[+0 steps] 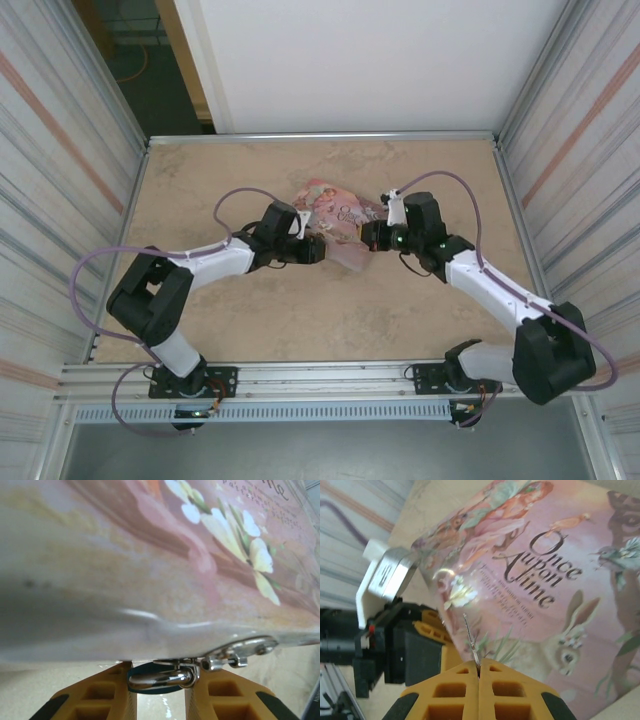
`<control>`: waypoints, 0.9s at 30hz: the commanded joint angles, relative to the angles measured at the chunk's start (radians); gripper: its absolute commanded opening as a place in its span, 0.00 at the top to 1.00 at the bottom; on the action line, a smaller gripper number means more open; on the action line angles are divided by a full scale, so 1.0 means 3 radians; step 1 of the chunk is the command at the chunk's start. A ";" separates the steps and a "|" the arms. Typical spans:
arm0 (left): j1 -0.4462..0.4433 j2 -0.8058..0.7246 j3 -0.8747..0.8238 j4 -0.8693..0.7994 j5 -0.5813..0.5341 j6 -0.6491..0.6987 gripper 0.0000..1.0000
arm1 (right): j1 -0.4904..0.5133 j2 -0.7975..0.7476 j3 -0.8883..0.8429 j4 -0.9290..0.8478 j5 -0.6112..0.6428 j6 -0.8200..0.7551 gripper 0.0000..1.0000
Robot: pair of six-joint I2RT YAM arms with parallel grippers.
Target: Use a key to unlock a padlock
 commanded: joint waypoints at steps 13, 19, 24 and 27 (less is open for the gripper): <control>-0.0031 -0.0236 0.0479 -0.0294 0.0413 -0.0675 0.91 | 0.0871 -0.0547 -0.0700 0.0092 0.0951 -0.0516 1.00; -0.0033 -0.0203 0.0575 -0.0445 0.0539 -0.0849 0.91 | 0.1062 -0.0481 -0.0760 0.0247 0.1204 -0.0723 1.00; -0.0030 -0.0156 0.0642 -0.0494 0.0672 -0.0945 0.92 | 0.1094 -0.0361 -0.0736 0.0387 0.1214 -0.0887 1.00; -0.0030 -0.0135 0.0678 -0.0511 0.0724 -0.0965 0.92 | 0.1104 -0.0263 -0.0683 0.0424 0.1202 -0.0977 1.00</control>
